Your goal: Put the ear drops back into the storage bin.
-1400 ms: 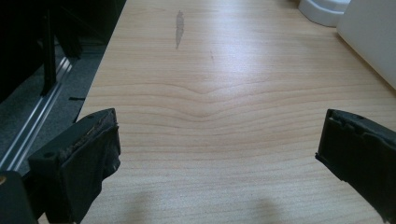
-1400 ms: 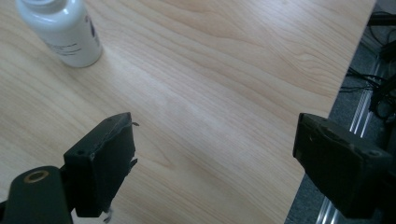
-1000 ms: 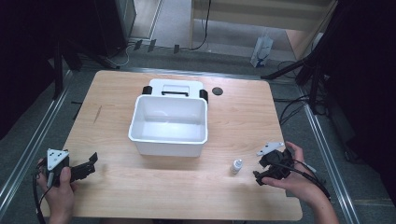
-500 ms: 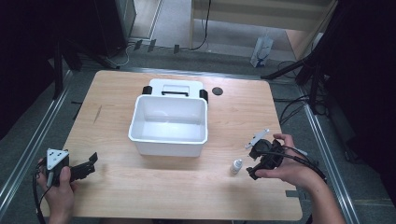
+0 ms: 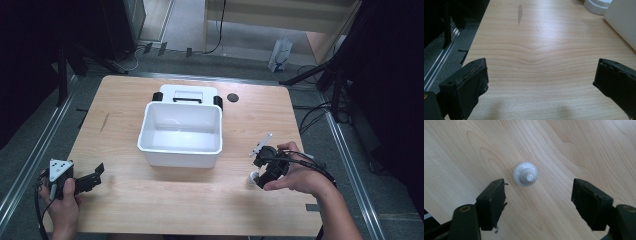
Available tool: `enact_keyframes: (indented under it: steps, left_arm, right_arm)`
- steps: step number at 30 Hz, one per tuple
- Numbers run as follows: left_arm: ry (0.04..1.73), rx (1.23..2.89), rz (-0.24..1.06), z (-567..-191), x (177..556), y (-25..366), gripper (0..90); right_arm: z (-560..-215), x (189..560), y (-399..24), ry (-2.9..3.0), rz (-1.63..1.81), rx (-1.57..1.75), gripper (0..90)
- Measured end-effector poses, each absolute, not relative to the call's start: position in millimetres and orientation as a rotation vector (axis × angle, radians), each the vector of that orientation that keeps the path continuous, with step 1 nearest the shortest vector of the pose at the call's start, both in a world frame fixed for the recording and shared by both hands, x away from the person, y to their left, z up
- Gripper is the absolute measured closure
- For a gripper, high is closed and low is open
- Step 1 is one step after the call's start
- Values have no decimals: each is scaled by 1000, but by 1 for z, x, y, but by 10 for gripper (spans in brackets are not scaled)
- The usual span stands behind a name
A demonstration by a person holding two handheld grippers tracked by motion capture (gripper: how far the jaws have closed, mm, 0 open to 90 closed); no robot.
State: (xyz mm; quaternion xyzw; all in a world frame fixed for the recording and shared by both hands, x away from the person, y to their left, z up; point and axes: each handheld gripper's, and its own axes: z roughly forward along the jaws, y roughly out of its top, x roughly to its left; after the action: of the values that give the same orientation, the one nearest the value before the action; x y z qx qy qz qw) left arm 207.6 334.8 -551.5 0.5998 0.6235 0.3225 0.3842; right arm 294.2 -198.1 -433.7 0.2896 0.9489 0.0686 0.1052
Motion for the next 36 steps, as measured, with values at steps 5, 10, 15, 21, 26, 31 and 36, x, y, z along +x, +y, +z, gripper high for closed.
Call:
enact_keyframes:
  steps: [5, 10, 15, 21, 26, 31, 36]
  left_arm:
    - [1590, 1530, 822, -551, 207, 334, 0]
    - [1590, 1527, 822, -552, 207, 335, 0]
    - [1592, 1531, 821, -551, 207, 334, 0]
    - [1592, 1529, 820, -551, 207, 335, 1]
    - [1592, 1526, 815, -552, 208, 335, 0]
    - [1593, 1528, 815, -552, 208, 335, 0]
    - [1593, 1529, 814, -552, 208, 335, 0]
  right_arm:
    - [-437, 299, -190, 2831, 180, 840, 399]
    - [-440, 301, -188, 2858, 157, 836, 487]
    - [-442, 306, -189, 2883, 152, 850, 575]
    - [-449, 308, -185, 2929, 129, 854, 632]
    - [-452, 310, -184, 2931, 127, 873, 684]
    - [-453, 313, -184, 2937, 116, 890, 703]
    - [-453, 315, -184, 2943, 123, 916, 715]
